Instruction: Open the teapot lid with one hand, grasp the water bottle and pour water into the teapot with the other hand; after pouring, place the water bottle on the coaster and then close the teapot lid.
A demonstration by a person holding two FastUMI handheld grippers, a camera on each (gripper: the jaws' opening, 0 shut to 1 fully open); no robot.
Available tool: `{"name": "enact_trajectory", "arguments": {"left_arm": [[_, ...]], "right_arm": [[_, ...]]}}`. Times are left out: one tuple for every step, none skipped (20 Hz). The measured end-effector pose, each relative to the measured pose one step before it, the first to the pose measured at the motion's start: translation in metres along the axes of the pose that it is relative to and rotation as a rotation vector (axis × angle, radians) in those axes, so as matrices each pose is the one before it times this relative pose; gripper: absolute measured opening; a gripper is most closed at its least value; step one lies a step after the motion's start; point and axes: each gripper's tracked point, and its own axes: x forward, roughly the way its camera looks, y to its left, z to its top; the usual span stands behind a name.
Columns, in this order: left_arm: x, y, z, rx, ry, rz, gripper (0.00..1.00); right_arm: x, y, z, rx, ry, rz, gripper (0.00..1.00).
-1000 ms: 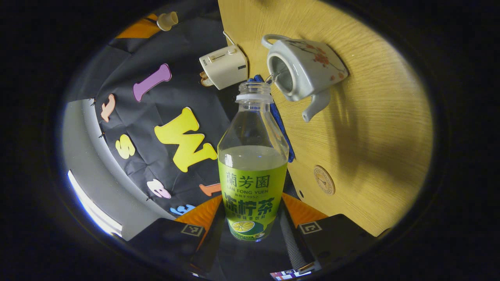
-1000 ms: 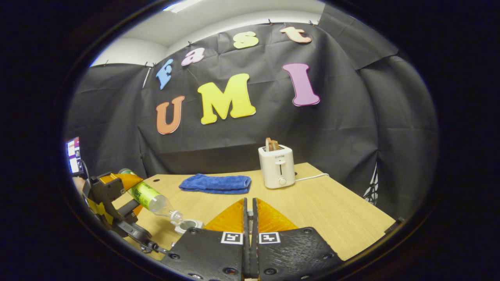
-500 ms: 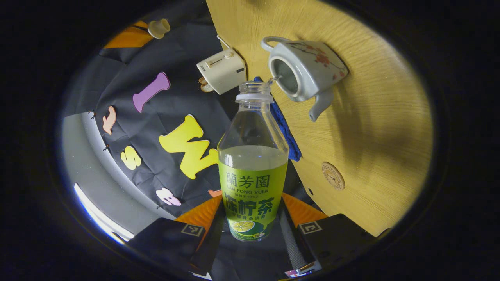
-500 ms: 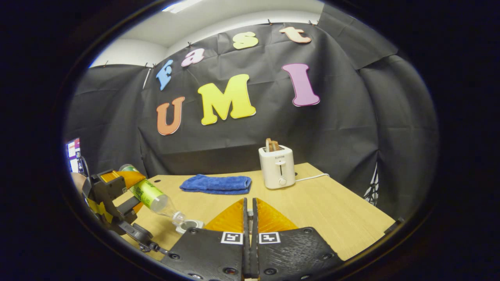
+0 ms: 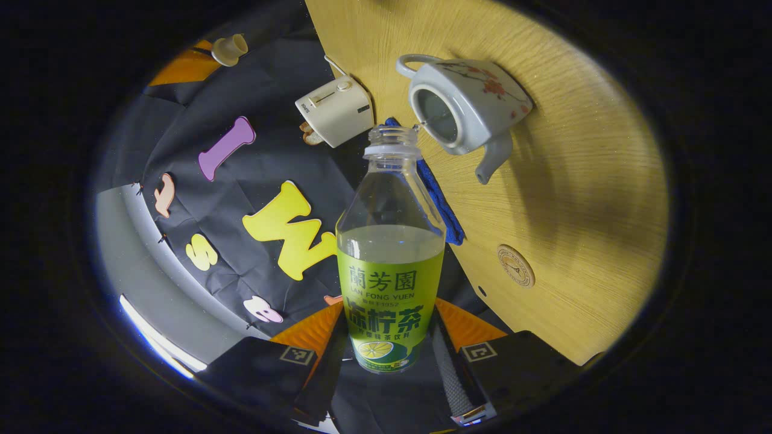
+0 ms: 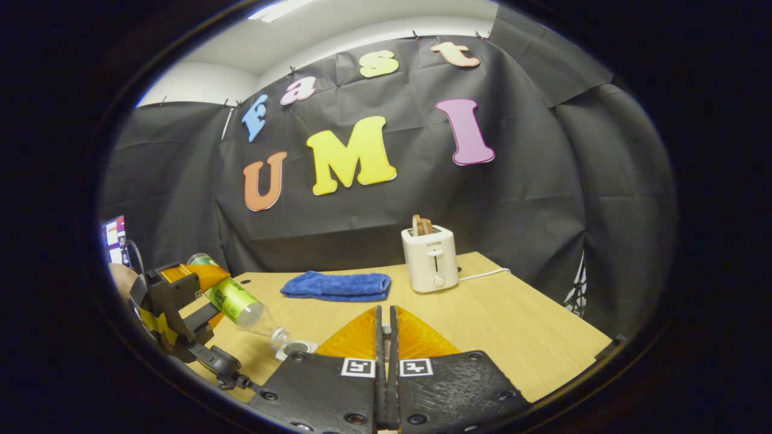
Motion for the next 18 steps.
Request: {"name": "enact_trajectory", "arguments": {"left_arm": [[-0.00003,0.00068,-0.00063,0.00329,0.00265,0.00234,0.73],[-0.00089,0.00175,-0.00009,0.00385,0.00148,0.00067,0.73],[0.00037,0.00174,0.00074,0.00438,0.0002,0.00299,0.71],[-0.00085,0.00139,-0.00104,0.00369,0.00028,0.00202,0.73],[0.00142,0.00101,0.00141,0.00467,-0.00282,0.00023,0.74],[-0.00058,-0.00133,0.0003,0.00649,0.0002,-0.0019,0.73],[0.00074,0.00023,0.00042,0.01037,0.00222,-0.00327,0.73],[0.00003,0.00072,-0.00048,0.01432,0.00139,0.00138,0.74],[0.00052,0.00175,0.00093,0.01251,0.00062,0.00463,0.74],[-0.00054,0.00089,0.00041,0.0106,-0.00506,0.00277,0.74],[-0.00055,0.00147,0.00202,0.0195,-0.0074,0.00708,0.74],[0.00043,0.00211,0.00151,0.02063,-0.0067,0.00641,0.74],[0.00071,0.00227,-0.00008,0.01756,0.00379,0.00542,0.73],[0.00107,0.00085,0.00115,0.00562,-0.00452,0.00086,0.73],[-0.00005,0.00093,0.00198,0.00612,-0.00471,0.00338,0.74],[-0.0012,0.00169,0.00111,0.00847,-0.00232,0.00186,0.74],[-0.00135,0.00155,0.00057,0.01221,-0.00268,-0.0004,0.74],[-0.00027,0.0047,0.00287,0.01144,-0.00554,0.00414,0.74]], "right_arm": [[-0.00005,0.00036,0.00002,-0.00036,0.00019,0.0016,0.0],[0.00021,0.00115,0.00025,-0.00178,0.0007,0.00227,0.0],[-0.00069,-0.00018,-0.00014,-0.0005,-0.00205,-0.00215,0.0],[0.00014,-0.00046,0.00163,-0.00063,-0.00361,-0.00103,0.0],[-0.00102,-0.00022,0.00161,-0.0015,-0.00553,-0.00074,0.0],[-0.00106,0.0,0.00183,0.00026,-0.00449,-0.0013,0.0],[-0.00086,-0.00019,-0.00026,0.00094,-0.00064,-0.00011,0.0],[-0.00088,0.00038,0.00068,0.00182,-0.00006,0.00264,0.0],[0.00001,0.00038,-0.00007,0.00081,0.00104,0.00048,0.0],[0.00025,0.00022,0.00069,-0.0006,0.00003,0.00052,0.0],[-0.00012,0.0007,-0.00033,-0.00062,-0.00126,0.00296,0.0],[-0.00142,0.00035,0.00155,0.00089,-0.00202,0.00146,0.0],[-0.0007,-0.00131,0.00142,0.00235,-0.00273,0.00067,0.0],[-0.00058,-0.00078,0.00144,0.00218,-0.00202,0.00133,0.0],[-0.00083,0.00022,0.00067,0.00381,-0.00238,0.00016,0.0],[-0.00108,-0.00003,0.00133,0.00321,-0.00259,0.00108,0.0],[-0.00126,-0.00084,0.00171,0.00135,-0.00275,-0.0006,0.0],[-0.00086,-0.00024,0.00232,0.00095,-0.00373,-0.0002,0.0]]}}
